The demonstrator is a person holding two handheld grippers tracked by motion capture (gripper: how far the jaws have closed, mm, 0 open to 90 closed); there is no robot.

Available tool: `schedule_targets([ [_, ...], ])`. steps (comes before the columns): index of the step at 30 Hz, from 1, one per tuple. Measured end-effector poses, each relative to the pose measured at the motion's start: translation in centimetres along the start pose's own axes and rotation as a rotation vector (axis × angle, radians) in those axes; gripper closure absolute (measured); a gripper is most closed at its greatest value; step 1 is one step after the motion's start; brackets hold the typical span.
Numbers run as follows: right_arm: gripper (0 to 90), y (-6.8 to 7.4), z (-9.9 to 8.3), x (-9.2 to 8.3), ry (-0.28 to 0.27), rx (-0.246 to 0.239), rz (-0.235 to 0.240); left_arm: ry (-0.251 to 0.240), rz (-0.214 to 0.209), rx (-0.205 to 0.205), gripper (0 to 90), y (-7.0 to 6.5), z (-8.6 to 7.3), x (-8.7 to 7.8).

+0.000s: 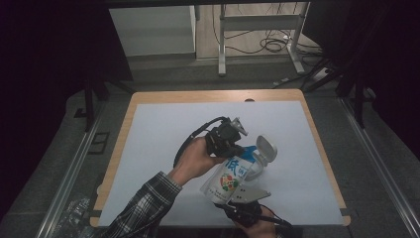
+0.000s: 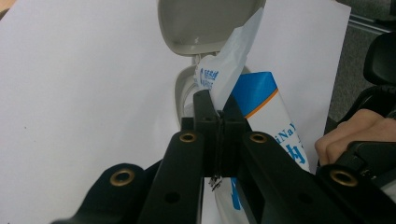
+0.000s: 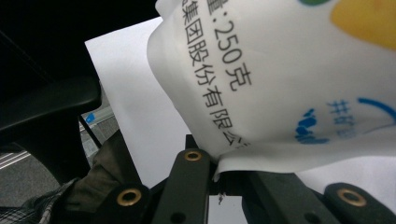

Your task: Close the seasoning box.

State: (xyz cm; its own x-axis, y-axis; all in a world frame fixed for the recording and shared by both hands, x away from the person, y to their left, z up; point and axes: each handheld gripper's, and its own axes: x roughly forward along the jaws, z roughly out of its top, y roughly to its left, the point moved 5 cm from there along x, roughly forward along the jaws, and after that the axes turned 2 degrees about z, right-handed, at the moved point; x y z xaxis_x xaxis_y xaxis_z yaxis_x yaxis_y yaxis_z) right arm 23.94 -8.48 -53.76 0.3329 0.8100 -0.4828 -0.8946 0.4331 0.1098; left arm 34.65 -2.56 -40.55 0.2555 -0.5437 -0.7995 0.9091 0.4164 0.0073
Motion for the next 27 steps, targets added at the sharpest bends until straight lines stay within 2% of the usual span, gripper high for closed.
schedule_targets([
  [15,88.8,0.3,0.6,0.0,-0.014,-0.005,0.017,0.047,0.010,0.013,89.7,0.1,0.6,0.6],
  [27,88.9,0.4,1.2,0.0,-0.026,-0.039,0.023,0.090,0.001,0.016,89.6,0.4,1.0,1.0],
])
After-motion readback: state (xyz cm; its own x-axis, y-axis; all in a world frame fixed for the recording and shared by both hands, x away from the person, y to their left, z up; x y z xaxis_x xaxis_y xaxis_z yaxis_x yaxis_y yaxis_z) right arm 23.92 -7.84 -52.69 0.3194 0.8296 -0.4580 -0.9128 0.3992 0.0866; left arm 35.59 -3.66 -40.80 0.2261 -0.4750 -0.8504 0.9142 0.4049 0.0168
